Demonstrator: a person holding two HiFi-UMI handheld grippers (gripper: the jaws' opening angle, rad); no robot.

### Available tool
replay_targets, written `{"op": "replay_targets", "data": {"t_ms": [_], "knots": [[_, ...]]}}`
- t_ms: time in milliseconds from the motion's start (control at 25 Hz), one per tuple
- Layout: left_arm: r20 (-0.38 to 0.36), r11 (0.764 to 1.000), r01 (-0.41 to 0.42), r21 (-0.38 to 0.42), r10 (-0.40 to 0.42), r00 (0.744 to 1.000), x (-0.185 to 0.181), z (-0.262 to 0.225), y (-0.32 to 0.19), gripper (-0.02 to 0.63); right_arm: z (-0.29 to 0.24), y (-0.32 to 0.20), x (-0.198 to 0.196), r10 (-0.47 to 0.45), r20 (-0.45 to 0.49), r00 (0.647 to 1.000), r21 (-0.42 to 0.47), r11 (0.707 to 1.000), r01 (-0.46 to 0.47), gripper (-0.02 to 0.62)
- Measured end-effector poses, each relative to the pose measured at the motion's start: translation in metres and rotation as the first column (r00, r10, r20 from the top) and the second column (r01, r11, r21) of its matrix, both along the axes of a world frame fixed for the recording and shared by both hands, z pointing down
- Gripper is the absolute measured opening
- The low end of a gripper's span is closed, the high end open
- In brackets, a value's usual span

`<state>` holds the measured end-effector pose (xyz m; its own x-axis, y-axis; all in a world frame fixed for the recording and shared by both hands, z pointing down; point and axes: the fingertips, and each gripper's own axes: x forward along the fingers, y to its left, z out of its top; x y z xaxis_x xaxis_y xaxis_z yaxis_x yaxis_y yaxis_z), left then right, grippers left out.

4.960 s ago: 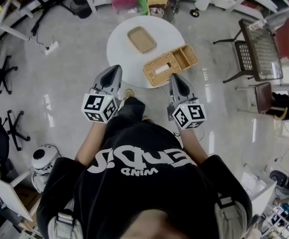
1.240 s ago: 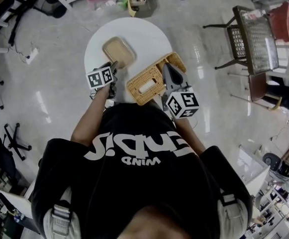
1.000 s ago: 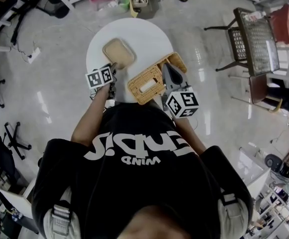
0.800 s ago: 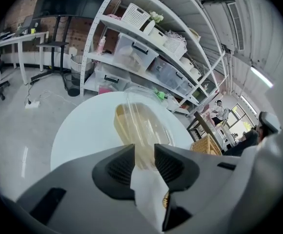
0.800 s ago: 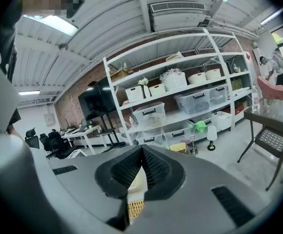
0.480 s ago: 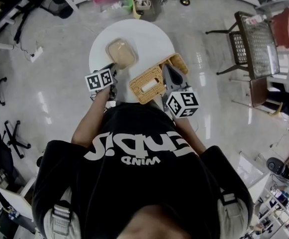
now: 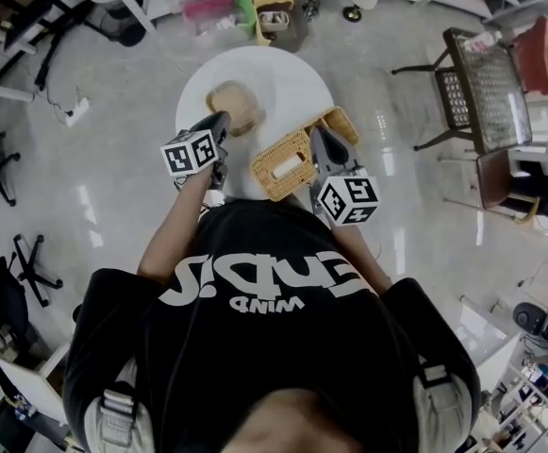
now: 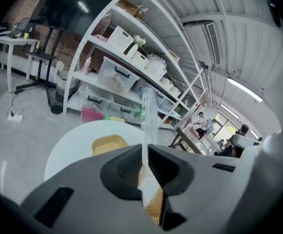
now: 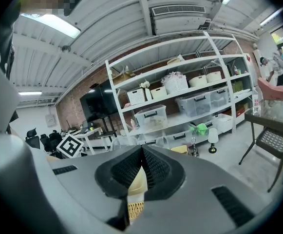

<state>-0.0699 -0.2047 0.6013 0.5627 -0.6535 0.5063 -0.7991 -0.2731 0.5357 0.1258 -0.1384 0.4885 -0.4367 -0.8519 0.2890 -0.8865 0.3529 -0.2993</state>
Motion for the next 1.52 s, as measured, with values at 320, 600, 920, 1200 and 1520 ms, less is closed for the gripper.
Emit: {"op": "replay_targets", "data": {"t_ms": [320, 600, 920, 1200, 1520], "knots": [[0.098, 0.950, 0.000, 0.313, -0.033, 0.995, -0.006, -0.115, -0.026, 0.034, -0.018, -0.001, 0.000, -0.003, 0.008, 1.000, 0.038, 0.999, 0.003, -0.002], [0.085, 0.891, 0.027, 0.453, -0.073, 0.994, -0.023, -0.191, -0.002, 0.034, -0.035, -0.007, -0.011, -0.021, 0.013, 1.000, 0.075, 0.997, 0.020, -0.002], [0.106, 0.849, 0.054, 0.525, -0.128, 0.986, -0.036, -0.206, 0.041, 0.035, -0.043, -0.007, -0.018, -0.036, -0.004, 0.999, 0.110, 0.993, 0.037, -0.002], [0.092, 0.842, 0.078, 0.534, -0.150, 0.984, -0.044, -0.188, 0.053, 0.034, -0.047, -0.008, -0.023, -0.043, -0.017, 0.999, 0.143, 0.989, 0.045, -0.002], [0.113, 0.854, 0.090, 0.513, -0.171, 0.979, -0.052, -0.165, 0.053, 0.035, -0.041, -0.006, -0.041, -0.091, -0.016, 0.996, 0.131, 0.987, 0.092, -0.002]]}}
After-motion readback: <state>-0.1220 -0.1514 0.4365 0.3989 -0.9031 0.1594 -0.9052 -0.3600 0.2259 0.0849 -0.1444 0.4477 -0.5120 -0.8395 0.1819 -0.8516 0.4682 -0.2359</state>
